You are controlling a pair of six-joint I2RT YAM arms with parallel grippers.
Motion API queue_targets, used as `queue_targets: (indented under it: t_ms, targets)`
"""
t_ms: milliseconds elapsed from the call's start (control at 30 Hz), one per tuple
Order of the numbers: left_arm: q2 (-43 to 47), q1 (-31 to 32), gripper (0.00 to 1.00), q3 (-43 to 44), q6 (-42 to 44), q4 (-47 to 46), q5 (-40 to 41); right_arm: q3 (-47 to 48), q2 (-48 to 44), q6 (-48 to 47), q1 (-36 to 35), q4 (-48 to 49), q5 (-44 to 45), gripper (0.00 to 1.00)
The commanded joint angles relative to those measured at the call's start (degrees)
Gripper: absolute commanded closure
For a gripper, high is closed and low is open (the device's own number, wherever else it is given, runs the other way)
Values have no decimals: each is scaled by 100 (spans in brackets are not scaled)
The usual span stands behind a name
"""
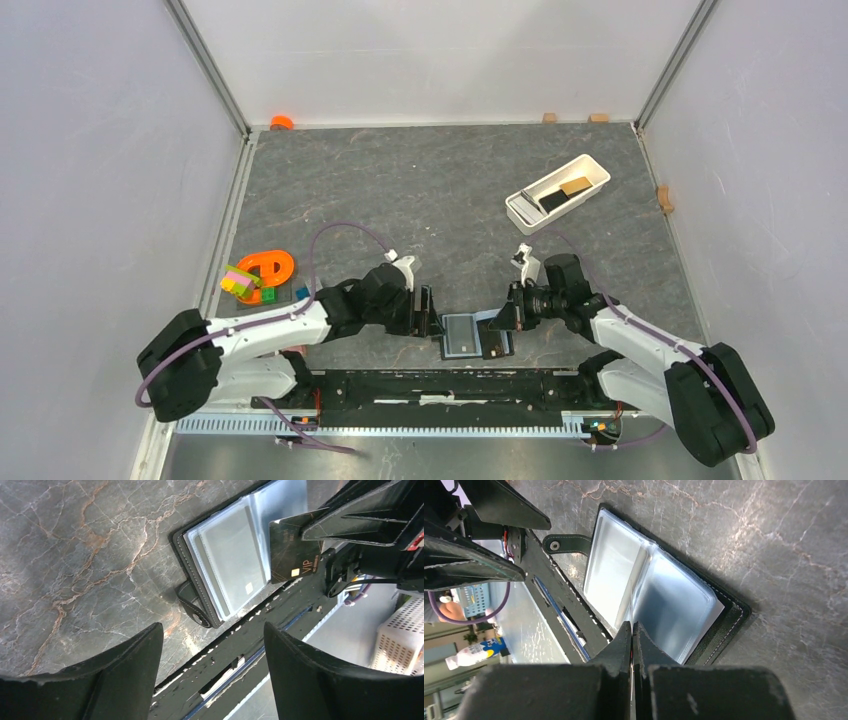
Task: Put the credit cards into the card holder
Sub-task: Insert the credit card into the card holder.
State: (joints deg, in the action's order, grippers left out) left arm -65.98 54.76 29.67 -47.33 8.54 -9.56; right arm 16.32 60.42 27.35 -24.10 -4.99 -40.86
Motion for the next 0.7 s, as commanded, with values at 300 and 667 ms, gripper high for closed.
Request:
queue_targets:
  t_ms: [300,667]
  targets:
    - [-396,76,36,33,-96,0,328,-349,-179,1244,257,1318,-127,100]
    - [-692,74,39,43,-83,-221,267,-729,-151,1703,304,1972,-58,100]
